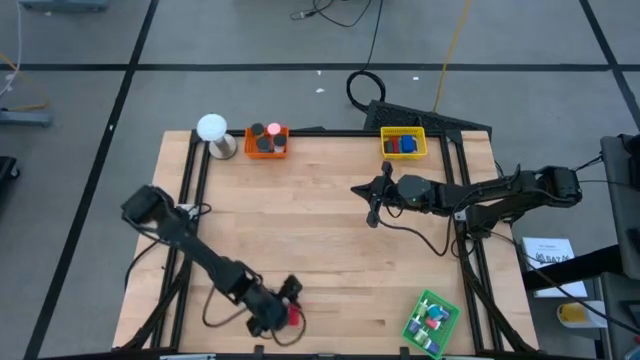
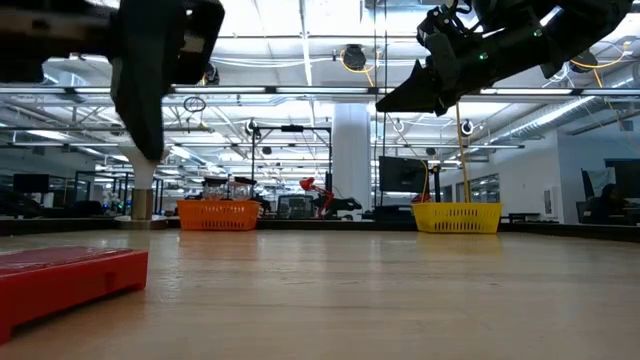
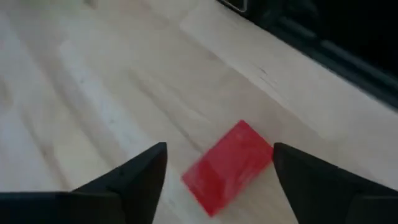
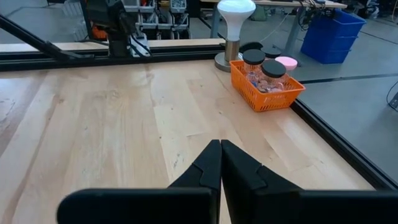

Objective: Pick & Place Office items
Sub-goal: Put the red timer into the yellow basket

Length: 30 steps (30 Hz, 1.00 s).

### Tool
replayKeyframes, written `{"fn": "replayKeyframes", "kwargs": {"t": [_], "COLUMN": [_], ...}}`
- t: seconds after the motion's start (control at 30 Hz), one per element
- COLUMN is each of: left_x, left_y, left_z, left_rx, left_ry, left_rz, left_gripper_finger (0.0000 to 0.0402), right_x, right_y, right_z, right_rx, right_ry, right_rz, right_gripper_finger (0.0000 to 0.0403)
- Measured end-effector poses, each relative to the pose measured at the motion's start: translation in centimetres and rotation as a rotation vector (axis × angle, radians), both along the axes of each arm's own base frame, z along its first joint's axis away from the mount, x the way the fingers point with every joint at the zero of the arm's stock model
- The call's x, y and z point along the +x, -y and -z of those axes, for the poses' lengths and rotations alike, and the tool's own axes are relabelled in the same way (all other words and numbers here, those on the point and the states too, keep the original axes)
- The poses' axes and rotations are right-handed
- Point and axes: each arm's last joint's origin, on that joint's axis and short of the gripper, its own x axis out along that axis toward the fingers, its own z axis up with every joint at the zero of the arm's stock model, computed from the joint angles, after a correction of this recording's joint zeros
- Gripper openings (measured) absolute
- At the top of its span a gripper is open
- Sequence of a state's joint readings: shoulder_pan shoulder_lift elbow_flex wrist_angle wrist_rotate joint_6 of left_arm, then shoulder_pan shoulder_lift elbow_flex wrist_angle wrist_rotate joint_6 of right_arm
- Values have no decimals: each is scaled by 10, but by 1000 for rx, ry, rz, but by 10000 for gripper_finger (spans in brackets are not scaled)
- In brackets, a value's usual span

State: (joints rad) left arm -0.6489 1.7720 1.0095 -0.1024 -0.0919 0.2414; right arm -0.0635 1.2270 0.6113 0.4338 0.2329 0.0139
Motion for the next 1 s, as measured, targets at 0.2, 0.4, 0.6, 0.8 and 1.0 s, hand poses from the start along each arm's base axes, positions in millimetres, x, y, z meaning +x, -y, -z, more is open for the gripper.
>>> {"fn": "replayKeyframes", "kwargs": {"t": [0.2, 0.4, 0.6, 0.8, 1.0], "left_x": [11, 24, 35, 42, 49], "left_y": [16, 24, 11, -4, -28], "left_z": [24, 24, 23, 23, 15], "left_rx": [195, 263, 256, 262, 230], "left_ry": [-87, -110, -128, -152, -202], "left_rz": [133, 194, 154, 106, -76], "left_gripper_finger": [326, 316, 259, 185, 134], "right_x": [0, -1, 0, 1, 1], "right_y": [0, -1, -8, -13, -13], "right_z": [1, 2, 2, -1, -1], "right_rx": [8, 30, 20, -7, -8], "right_ry": [-9, -16, -14, 8, 6], "right_rz": [1, 4, -29, -56, -56], "right_gripper_finger": [0, 0, 0, 0, 0]}}
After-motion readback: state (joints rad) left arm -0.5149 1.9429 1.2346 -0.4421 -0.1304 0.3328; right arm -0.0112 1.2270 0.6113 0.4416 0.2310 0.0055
